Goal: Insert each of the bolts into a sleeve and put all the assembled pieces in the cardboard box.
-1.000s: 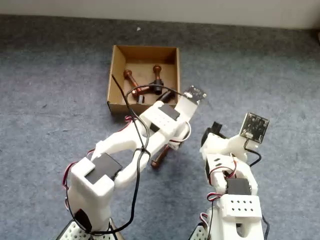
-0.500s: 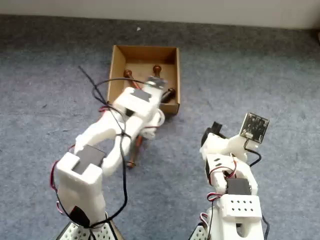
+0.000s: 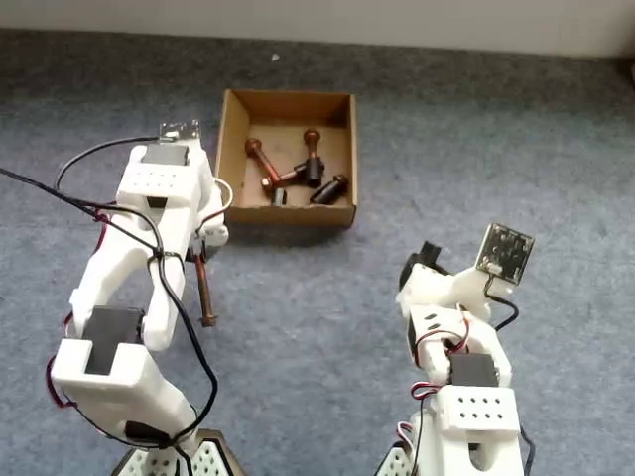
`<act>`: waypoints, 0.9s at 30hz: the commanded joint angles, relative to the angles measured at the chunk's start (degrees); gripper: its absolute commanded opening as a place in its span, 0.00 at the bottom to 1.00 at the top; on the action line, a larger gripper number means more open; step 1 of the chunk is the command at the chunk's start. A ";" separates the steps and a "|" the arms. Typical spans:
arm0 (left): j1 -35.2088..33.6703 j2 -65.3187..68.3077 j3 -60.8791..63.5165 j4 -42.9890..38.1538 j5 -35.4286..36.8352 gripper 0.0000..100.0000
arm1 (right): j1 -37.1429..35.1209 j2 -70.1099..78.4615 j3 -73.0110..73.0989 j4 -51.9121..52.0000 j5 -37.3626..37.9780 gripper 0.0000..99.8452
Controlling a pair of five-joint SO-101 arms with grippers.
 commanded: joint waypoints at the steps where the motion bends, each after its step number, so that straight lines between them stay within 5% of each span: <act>1: -0.75 -3.56 -1.63 2.90 0.53 0.01 | 0.66 -1.19 -0.75 -1.45 -0.18 0.01; 4: -0.75 -3.56 -1.63 2.81 2.37 0.01 | 0.66 -1.19 -0.75 -1.45 -0.18 0.01; 10: -0.40 -3.47 -1.98 3.16 30.24 0.01 | 0.66 -1.19 -0.75 -1.45 -0.18 0.01; 17: 2.42 -3.03 -1.98 2.73 50.29 0.01 | 0.66 -1.19 -0.75 -1.45 -0.18 0.01; 23: 4.18 -3.03 -1.63 3.08 52.48 0.02 | 0.66 -1.19 -0.75 -1.45 -0.18 0.01; 27: 4.26 -3.21 -1.63 3.16 52.48 0.14 | 0.66 -1.19 -0.75 -1.45 -0.18 0.01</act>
